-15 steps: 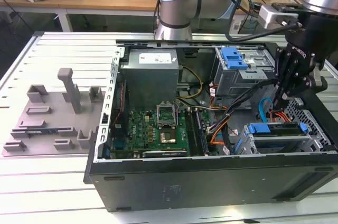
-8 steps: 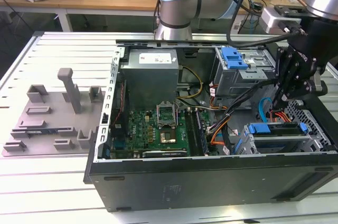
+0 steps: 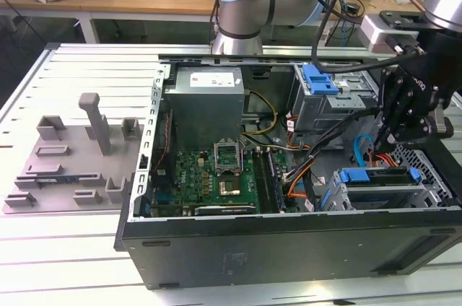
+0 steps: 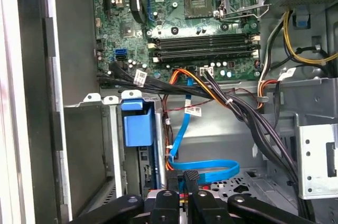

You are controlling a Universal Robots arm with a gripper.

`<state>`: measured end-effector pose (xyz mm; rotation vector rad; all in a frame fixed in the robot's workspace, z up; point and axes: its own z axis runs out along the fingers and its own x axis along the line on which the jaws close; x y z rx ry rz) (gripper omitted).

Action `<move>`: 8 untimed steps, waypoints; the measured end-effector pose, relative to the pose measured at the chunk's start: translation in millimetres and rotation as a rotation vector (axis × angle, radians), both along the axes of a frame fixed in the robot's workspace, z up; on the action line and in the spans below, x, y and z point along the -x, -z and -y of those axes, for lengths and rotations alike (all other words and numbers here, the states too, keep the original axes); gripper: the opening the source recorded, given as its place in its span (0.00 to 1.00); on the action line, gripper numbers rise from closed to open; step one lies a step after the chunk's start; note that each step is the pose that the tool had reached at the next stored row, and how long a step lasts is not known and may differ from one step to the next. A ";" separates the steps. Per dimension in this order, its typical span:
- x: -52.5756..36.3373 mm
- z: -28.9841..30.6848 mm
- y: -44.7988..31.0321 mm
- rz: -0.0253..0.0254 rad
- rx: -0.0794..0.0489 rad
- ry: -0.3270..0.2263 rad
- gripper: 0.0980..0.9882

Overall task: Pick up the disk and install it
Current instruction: 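Insert the second disk wire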

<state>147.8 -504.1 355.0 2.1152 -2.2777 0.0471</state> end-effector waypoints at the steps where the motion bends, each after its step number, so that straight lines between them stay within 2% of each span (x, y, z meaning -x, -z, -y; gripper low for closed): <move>1: 0.1 3.0 -0.5 0.0000 -0.003 -0.001 0.07; 3: 0.1 8.7 -0.7 0.0000 -0.007 -0.003 0.07; 8: 0.1 18.4 -0.7 -0.0001 -0.007 -0.007 0.07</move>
